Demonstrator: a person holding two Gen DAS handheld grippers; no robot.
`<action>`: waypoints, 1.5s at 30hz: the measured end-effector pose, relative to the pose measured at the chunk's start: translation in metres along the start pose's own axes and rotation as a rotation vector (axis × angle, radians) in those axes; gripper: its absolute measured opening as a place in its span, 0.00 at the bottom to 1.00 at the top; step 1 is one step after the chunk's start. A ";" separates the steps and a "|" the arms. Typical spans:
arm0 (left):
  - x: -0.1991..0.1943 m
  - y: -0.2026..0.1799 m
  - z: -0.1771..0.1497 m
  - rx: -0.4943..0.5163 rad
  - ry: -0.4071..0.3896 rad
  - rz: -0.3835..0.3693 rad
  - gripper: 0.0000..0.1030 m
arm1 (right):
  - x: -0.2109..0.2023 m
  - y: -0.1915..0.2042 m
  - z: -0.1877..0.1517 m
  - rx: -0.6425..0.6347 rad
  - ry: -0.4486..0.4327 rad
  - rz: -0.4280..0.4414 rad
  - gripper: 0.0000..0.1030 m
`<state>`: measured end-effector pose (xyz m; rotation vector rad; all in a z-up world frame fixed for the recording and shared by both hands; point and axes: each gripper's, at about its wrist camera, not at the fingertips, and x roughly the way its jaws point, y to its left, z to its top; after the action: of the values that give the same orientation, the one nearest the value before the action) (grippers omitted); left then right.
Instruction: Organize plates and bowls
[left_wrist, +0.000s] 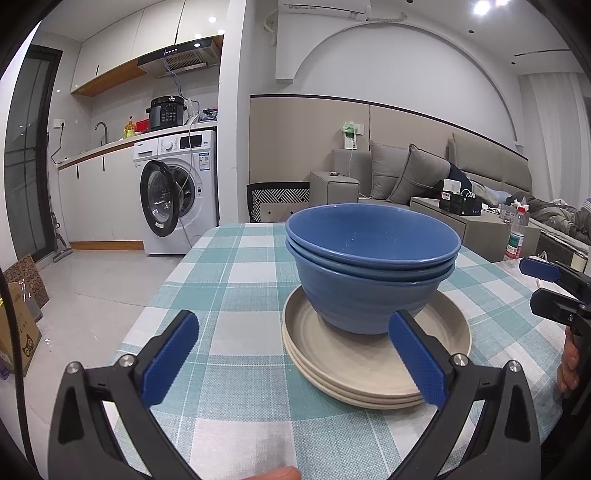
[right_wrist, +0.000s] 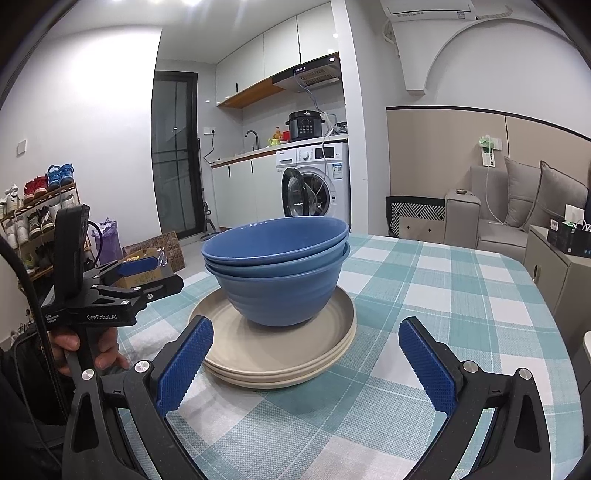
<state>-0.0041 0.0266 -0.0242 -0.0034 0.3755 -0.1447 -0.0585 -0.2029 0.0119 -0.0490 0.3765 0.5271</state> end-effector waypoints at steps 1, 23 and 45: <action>0.000 0.000 0.000 -0.001 0.002 -0.002 1.00 | 0.000 0.000 0.000 0.000 0.000 0.000 0.99; 0.002 -0.002 -0.002 0.019 -0.001 0.006 1.00 | 0.001 0.000 0.000 0.001 -0.002 0.002 0.99; 0.001 -0.004 -0.002 0.026 0.000 0.002 1.00 | 0.002 0.000 0.000 -0.002 -0.003 0.003 0.99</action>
<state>-0.0045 0.0224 -0.0267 0.0225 0.3732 -0.1476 -0.0571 -0.2020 0.0111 -0.0492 0.3730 0.5307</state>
